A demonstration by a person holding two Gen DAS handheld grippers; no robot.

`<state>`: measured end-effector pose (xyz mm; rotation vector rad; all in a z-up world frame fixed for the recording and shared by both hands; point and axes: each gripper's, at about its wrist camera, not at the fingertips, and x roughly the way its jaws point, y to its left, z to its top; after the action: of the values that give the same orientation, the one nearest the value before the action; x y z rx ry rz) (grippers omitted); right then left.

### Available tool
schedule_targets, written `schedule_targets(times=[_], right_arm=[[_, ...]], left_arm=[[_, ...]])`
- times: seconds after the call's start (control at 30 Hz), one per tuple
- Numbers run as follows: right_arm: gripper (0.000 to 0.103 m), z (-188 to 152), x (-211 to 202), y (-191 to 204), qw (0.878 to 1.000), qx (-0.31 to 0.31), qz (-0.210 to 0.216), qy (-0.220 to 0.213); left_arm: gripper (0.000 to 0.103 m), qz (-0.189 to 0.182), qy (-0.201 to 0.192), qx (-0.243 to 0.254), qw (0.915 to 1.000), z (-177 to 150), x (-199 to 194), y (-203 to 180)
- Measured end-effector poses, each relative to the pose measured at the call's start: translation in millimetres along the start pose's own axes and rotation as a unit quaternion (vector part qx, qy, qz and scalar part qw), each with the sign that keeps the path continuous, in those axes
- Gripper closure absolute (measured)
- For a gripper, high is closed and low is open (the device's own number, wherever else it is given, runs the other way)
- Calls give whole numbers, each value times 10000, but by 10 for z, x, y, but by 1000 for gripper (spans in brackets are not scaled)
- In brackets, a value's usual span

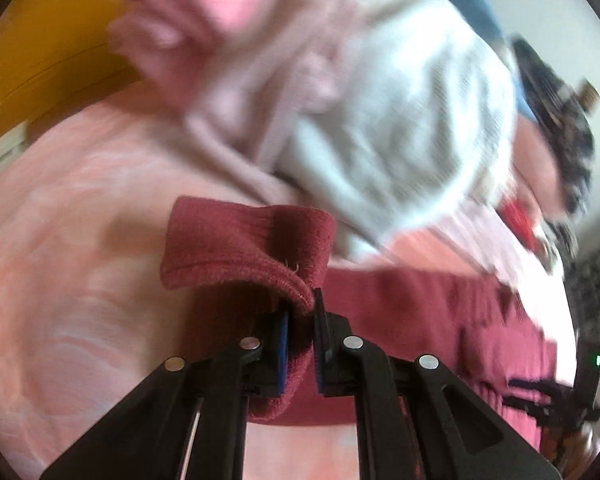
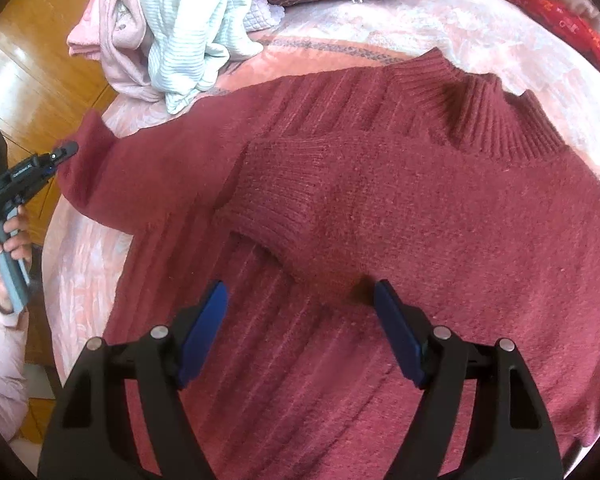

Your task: Fold small clothes

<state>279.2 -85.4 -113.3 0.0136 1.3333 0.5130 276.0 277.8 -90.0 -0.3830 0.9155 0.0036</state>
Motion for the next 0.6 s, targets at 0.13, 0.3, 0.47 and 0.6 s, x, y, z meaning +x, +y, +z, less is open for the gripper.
schedule_targets(times=[0.13,0.3,0.47,0.6], right_arm=[[28,-22,-62,-114,9999,93,-32,-36],[28,-50,-159,-250,9997,194,-80,-109],[28,-87,-275,-377,9992,230,-243,-222],[28,-139,-315,-533,9988,334,-289,-221]], left_arm=[[93,-348,359,459,9977,-202,243,-539],[93,-795,590,1016,9899,-413,417,-1265],[93,-1153,721,1484,9795,-590,496,-1929],[91,-1208,1069,1682,9725,-833,759,-2242]])
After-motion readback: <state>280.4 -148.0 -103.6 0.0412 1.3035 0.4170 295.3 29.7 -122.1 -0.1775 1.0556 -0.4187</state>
